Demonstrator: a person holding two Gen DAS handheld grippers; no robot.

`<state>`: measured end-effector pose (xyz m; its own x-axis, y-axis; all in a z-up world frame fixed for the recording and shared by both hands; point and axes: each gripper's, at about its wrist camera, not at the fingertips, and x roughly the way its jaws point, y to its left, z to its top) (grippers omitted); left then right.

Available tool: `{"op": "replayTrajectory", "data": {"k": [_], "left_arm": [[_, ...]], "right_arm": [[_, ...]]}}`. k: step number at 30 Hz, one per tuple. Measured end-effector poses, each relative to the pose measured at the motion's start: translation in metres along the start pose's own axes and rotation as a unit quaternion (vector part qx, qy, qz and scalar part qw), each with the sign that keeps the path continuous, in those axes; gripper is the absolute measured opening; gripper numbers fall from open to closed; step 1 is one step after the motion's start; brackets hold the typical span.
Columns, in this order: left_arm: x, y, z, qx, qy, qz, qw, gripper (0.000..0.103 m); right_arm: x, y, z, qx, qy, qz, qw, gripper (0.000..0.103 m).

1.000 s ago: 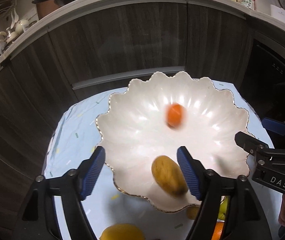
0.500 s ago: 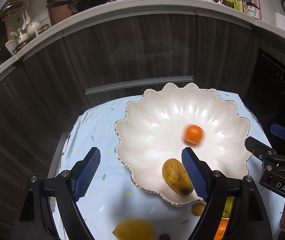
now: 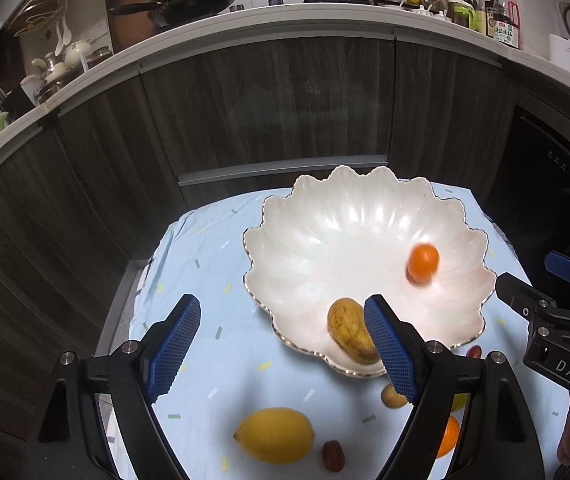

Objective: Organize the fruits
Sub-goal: 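Open both tools to drop the mango and orange into the bowl, then move the left tool to the lemon while the right tool approaches a longan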

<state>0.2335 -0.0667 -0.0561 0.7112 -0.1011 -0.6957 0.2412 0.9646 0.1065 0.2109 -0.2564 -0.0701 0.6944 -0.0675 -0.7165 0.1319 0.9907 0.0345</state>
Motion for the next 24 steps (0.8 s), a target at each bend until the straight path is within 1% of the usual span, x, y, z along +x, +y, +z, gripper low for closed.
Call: {"op": "replayTrajectory", "data": {"k": [6,24], "left_arm": [[-0.009,0.003,-0.009,0.002,0.001,-0.003,1.0000,0.084],[-0.026,0.012,-0.040,0.012,0.000,0.006,0.9999,0.084]], "right_arm": [[-0.009,0.005,-0.010,-0.001,0.003,0.003,1.000,0.080],[-0.022,0.023,-0.038,-0.015,0.021,0.010,1.000,0.080]]}}
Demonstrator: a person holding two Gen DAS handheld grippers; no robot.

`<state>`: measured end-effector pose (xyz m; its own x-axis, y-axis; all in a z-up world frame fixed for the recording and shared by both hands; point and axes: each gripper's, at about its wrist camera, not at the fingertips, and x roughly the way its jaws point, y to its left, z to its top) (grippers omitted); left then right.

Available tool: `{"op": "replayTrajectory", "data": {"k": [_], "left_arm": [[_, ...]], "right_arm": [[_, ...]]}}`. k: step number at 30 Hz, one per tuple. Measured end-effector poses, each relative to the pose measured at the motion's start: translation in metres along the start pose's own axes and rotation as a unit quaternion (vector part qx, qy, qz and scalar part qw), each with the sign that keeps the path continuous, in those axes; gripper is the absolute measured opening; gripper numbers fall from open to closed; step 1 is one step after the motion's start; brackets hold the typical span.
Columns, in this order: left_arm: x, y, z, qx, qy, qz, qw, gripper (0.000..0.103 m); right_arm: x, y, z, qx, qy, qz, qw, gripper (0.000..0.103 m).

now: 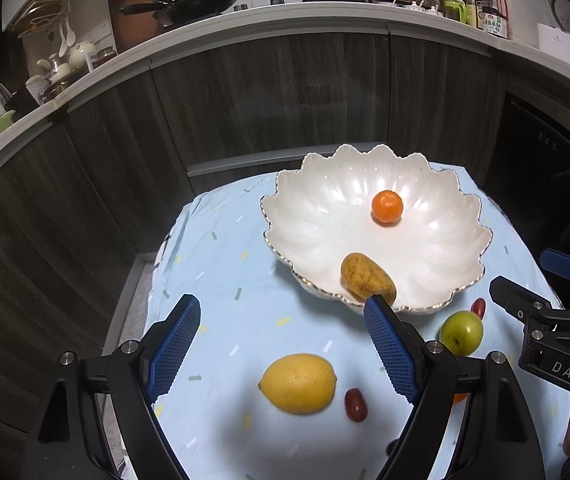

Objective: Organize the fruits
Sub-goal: 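Move the left tool to the lemon while the right tool approaches a longan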

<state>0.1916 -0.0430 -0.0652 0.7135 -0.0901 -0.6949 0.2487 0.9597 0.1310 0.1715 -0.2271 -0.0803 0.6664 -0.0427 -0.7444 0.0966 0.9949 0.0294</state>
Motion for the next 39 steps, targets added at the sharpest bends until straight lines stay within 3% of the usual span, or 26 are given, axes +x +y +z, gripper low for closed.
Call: {"op": "replayTrajectory", "data": {"k": [23,39], "left_arm": [[-0.013,-0.001,-0.047,0.022,0.009,-0.003,0.9997,0.084],[-0.006,0.007,-0.075,0.038,0.023,-0.037,0.9983,0.084]], "right_arm": [[-0.006,0.018,-0.041,-0.020,0.027,0.013,0.999,0.080],[-0.006,0.044,-0.073,-0.031,0.063,0.041,0.997,0.079]]}}
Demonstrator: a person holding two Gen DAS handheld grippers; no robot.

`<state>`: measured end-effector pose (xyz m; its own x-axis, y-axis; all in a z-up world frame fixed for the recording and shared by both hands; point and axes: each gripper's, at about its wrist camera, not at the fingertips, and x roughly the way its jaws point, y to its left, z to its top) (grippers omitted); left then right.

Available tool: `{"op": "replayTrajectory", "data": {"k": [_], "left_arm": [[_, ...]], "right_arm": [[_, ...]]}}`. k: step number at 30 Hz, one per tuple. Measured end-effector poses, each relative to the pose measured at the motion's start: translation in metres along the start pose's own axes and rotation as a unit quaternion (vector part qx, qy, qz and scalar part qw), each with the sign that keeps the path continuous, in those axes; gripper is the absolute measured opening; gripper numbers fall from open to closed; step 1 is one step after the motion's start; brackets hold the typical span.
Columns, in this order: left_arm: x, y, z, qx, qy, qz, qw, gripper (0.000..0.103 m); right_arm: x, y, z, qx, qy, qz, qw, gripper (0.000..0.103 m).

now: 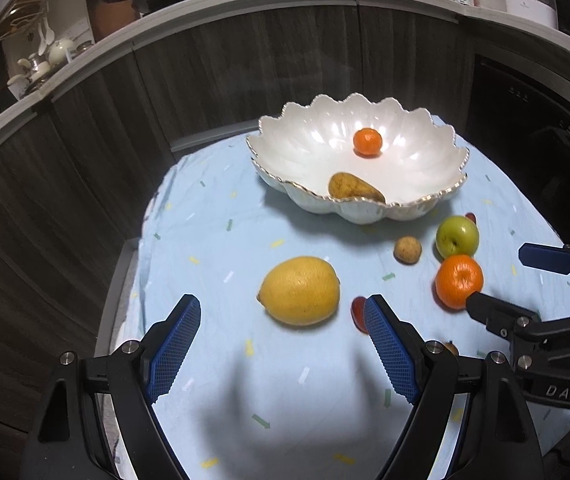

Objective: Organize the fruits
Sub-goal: 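Move the left tool to the lemon while the right tool approaches a longan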

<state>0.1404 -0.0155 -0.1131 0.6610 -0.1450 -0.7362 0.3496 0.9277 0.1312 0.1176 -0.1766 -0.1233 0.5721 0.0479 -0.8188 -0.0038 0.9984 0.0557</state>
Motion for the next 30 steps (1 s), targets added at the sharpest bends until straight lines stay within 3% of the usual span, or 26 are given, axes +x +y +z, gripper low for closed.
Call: {"op": "replayTrajectory", "data": {"k": [19,30], "left_arm": [[0.031,0.009,-0.005,0.058,0.021,-0.047,0.9970,0.084],[0.053,0.005,-0.002,0.108,0.031,-0.074,0.9910,0.083]], "right_arm": [[0.020,0.022,-0.024,-0.019,0.049,0.006,0.999,0.057],[0.034,0.028,-0.027,-0.019,0.078,0.015,0.997,0.045]]}}
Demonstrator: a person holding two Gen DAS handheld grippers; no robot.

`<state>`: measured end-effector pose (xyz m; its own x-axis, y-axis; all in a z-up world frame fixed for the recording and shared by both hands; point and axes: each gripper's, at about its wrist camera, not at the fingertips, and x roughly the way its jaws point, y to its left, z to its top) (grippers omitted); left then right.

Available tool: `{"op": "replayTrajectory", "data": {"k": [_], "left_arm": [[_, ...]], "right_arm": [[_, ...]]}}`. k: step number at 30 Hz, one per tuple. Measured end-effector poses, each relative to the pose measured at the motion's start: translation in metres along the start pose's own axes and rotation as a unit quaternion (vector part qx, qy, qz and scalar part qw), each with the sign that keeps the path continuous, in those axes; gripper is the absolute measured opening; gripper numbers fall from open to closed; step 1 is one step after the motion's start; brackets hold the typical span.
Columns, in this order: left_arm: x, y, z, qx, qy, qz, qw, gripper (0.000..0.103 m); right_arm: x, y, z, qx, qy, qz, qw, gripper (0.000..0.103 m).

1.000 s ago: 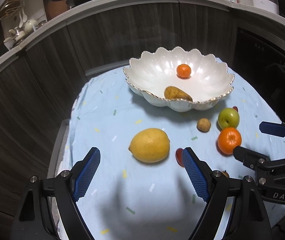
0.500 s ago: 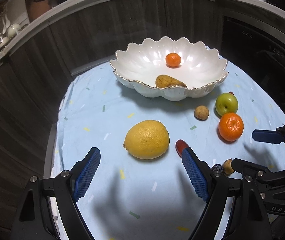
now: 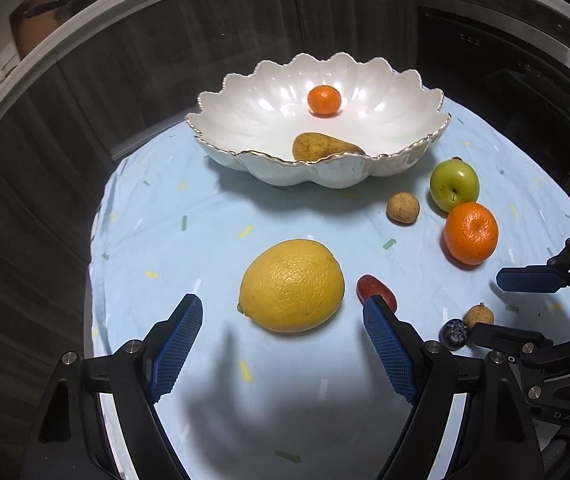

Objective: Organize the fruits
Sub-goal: 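Move the left tool to the lemon while the right tool approaches a longan, then close the left tool on the lemon while the right tool grips the longan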

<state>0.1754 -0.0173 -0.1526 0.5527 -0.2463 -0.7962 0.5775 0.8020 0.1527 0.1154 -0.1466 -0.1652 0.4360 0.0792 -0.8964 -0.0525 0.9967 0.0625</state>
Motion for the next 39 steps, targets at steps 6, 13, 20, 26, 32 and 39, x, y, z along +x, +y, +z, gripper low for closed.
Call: {"op": "replayTrajectory", "data": {"k": [6,13,20,26,32,39], "left_arm": [[0.014,-0.001,0.001,0.011,0.010,-0.027,0.9995,0.079],[0.028,-0.004,0.000,0.019,0.018,-0.051,0.9984,0.076],[0.036,-0.001,0.004,0.022,0.012,-0.066,0.9975,0.076],[0.040,-0.001,0.007,0.025,0.010,-0.065,0.9975,0.063],[0.038,-0.001,0.006,0.018,0.006,-0.068,0.9975,0.062],[0.032,-0.003,0.003,0.007,0.008,-0.067,0.9977,0.062]], "right_arm": [[0.004,0.004,0.002,-0.004,0.002,0.010,1.000,0.037],[0.008,0.002,0.004,0.000,-0.001,0.027,1.000,0.028],[0.010,0.005,0.005,-0.008,-0.004,0.033,0.999,0.024],[0.008,0.005,0.004,-0.004,-0.006,0.036,0.999,0.023],[0.007,0.003,0.004,0.000,-0.008,0.035,0.999,0.023],[0.000,0.002,0.004,0.004,-0.018,0.032,0.999,0.023]]}}
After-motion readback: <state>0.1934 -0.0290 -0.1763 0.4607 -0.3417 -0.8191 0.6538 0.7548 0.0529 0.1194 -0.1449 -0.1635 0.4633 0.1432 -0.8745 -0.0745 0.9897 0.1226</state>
